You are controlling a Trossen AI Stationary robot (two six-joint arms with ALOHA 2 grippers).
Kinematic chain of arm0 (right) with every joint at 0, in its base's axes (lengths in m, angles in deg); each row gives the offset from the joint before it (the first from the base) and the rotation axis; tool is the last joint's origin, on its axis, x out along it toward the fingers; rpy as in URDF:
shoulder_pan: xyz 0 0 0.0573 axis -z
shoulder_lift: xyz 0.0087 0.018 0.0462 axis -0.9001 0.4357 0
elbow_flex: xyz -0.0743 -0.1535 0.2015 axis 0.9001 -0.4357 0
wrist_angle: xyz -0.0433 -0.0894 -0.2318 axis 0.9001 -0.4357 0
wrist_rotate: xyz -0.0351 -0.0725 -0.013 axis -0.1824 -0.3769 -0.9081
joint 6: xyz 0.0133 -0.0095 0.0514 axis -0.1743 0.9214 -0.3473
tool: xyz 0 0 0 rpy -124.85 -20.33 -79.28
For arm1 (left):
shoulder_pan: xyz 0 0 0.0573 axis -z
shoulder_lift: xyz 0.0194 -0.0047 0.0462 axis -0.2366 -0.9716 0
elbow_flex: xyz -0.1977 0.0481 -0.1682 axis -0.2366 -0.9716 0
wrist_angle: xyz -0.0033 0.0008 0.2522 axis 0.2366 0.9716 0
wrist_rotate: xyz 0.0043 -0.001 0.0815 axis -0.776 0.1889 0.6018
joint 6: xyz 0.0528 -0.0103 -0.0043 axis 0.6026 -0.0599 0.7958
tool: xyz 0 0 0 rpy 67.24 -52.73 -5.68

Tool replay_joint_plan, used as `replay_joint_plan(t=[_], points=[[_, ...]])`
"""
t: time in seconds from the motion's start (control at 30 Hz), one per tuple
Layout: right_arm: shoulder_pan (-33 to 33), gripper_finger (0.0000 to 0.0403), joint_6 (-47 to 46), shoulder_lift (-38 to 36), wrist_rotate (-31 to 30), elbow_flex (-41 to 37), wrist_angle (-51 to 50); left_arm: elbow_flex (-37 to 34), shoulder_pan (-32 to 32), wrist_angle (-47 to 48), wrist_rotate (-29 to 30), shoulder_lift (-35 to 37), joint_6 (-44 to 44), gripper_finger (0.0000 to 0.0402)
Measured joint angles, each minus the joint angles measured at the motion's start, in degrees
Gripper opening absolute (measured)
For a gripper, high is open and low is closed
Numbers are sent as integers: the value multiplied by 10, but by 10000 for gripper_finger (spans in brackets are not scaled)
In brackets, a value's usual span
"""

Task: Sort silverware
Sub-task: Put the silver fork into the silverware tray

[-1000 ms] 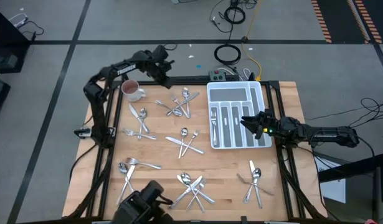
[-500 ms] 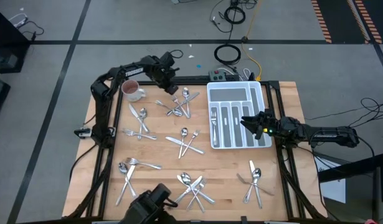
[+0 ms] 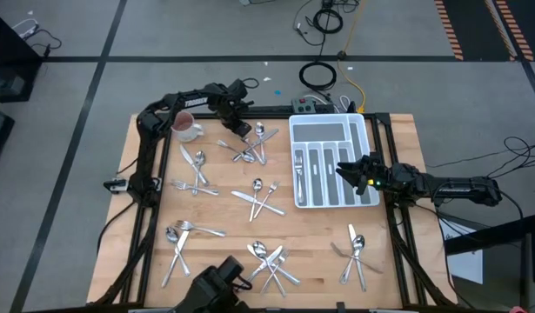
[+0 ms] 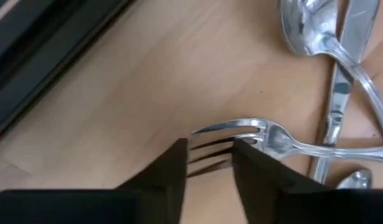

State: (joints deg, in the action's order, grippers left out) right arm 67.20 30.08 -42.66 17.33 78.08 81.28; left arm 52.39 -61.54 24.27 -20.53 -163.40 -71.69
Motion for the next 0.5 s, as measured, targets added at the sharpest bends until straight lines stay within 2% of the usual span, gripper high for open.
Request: replay_joint_plan(t=[0.1, 0.13, 0.3, 0.5], points=[[0, 203, 1, 0, -1, 0, 0, 1, -1, -25, -14, -1, -1, 32], [0, 203, 1, 0, -1, 0, 0, 3, 0, -35, -23, -1, -5, 21], [0, 203, 0, 0, -1, 0, 0, 29, 5, -10, -27, 5, -4, 12], [0, 203, 1, 1, -1, 0, 0, 59, 9, 39, -4, 28, -1, 9]])
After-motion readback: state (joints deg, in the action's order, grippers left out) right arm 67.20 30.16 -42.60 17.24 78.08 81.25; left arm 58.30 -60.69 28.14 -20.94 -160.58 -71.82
